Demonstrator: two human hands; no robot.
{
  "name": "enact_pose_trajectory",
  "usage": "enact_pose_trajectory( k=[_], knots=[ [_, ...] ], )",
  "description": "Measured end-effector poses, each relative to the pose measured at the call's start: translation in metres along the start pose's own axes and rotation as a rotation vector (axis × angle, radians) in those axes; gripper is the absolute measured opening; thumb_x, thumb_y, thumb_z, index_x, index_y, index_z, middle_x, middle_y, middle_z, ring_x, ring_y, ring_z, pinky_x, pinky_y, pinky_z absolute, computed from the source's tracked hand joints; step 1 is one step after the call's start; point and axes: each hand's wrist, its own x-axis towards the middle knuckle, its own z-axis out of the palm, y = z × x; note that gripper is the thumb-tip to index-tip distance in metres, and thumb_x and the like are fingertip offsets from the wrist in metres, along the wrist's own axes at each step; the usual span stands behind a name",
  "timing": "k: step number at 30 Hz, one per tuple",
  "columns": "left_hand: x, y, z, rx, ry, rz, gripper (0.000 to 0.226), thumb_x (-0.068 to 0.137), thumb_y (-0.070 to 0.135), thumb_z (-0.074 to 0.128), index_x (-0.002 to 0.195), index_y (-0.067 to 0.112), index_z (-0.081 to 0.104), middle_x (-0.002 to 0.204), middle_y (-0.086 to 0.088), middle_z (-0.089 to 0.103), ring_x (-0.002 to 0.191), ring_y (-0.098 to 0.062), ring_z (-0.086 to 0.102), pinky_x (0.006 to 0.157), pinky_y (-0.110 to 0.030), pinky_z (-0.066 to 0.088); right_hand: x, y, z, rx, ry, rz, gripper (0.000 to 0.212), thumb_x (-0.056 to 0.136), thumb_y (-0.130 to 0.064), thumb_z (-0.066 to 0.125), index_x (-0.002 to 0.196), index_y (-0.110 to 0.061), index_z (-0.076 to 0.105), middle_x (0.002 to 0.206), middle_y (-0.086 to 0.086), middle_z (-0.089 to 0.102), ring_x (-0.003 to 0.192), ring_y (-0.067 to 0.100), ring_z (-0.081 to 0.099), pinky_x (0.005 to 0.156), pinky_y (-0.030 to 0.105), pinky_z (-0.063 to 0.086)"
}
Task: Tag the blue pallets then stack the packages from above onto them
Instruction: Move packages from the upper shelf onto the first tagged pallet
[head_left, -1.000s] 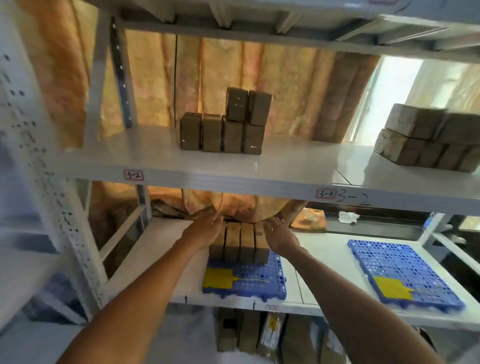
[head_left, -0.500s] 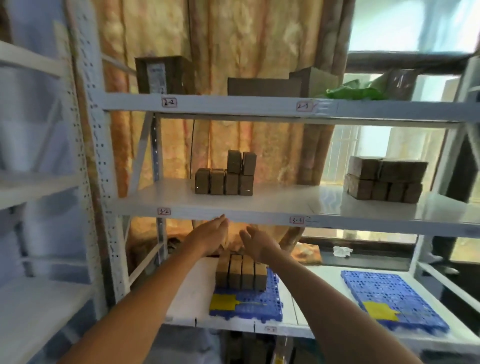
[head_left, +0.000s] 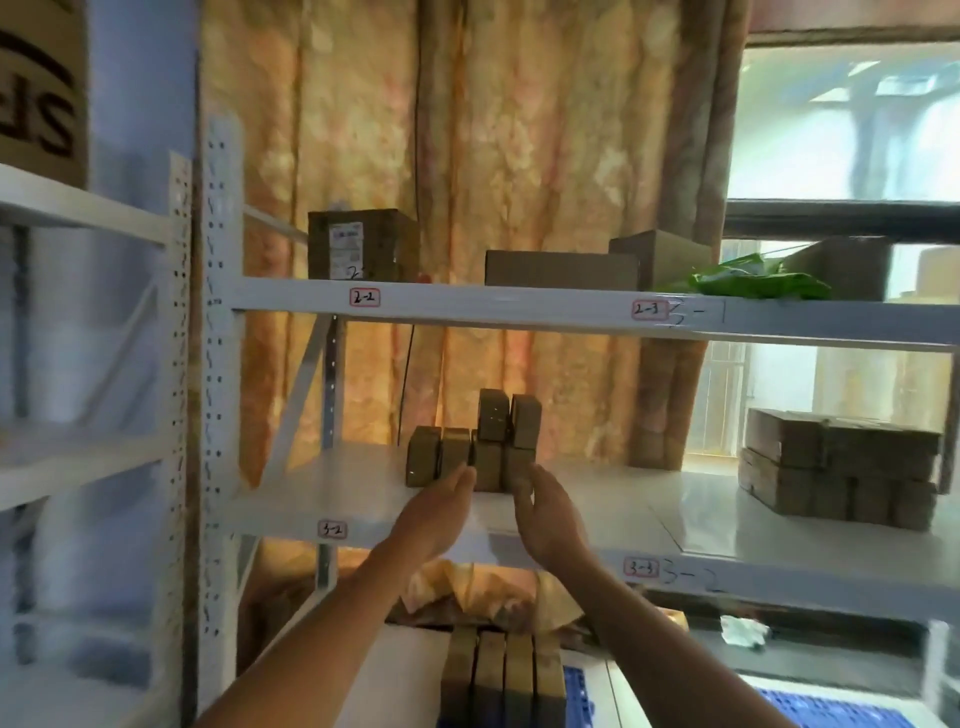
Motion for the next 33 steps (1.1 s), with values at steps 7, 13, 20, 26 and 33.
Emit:
enact_pose_trajectory(
  k=[7,13,20,26,33],
  knots=[
    [0.131,0.01,-0.006,-0.138,0.279,0.037,0.062,0.1,0.065,0.028,0.144,0.029,0.054,0.144,-0.004,0.061,0.13,-0.028,0.058,0.104,-0.036,0.046,0.124,0.04,0.039,0.17,0.185,0.236,0.069,0.107,-0.054,0.034,0.163,-0.015,0.025,0.163,0.011,0.039,0.146,0.032,0.044,0.112,0.047,0.042],
    [0.222,0.009,0.003,-0.046,0.235,0.048,0.051,0.103,0.063,0.029,0.134,0.035,0.059,0.134,0.007,0.066,0.119,-0.018,0.064,0.11,-0.04,0.046,0.188,0.068,0.057,0.363,0.303,0.214,0.087,0.087,-0.089,0.016,0.119,-0.032,0.072,0.099,-0.012,0.078,0.094,0.01,0.072,0.069,0.028,0.05],
    [0.251,-0.007,0.035,-0.235,0.375,0.152,0.036,0.082,0.086,0.041,0.095,0.056,0.057,0.083,0.034,0.063,0.073,0.016,0.062,0.062,-0.012,0.046,0.204,0.076,0.066,0.381,0.373,0.036,0.048,0.092,-0.071,0.042,0.124,-0.047,0.07,0.103,-0.03,0.071,0.094,-0.005,0.067,0.07,0.022,0.054],
    [0.232,0.017,0.024,-0.369,0.466,0.219,0.029,0.083,0.085,0.045,0.098,0.061,0.054,0.093,0.044,0.062,0.088,0.015,0.064,0.065,-0.015,0.05,0.194,0.071,0.043,0.517,0.447,-0.142,0.051,0.095,-0.055,0.051,0.138,-0.031,0.063,0.122,-0.019,0.071,0.104,0.006,0.068,0.074,0.015,0.054],
    [0.148,0.032,0.011,-0.445,0.389,0.351,0.02,0.094,0.036,0.067,0.105,0.042,0.053,0.103,0.03,0.063,0.091,0.02,0.06,0.077,-0.025,0.062,0.126,0.045,0.029,0.609,0.335,-0.172,0.07,0.089,-0.038,0.073,0.153,-0.033,0.045,0.135,-0.025,0.062,0.122,0.002,0.061,0.083,0.021,0.059]
  ],
)
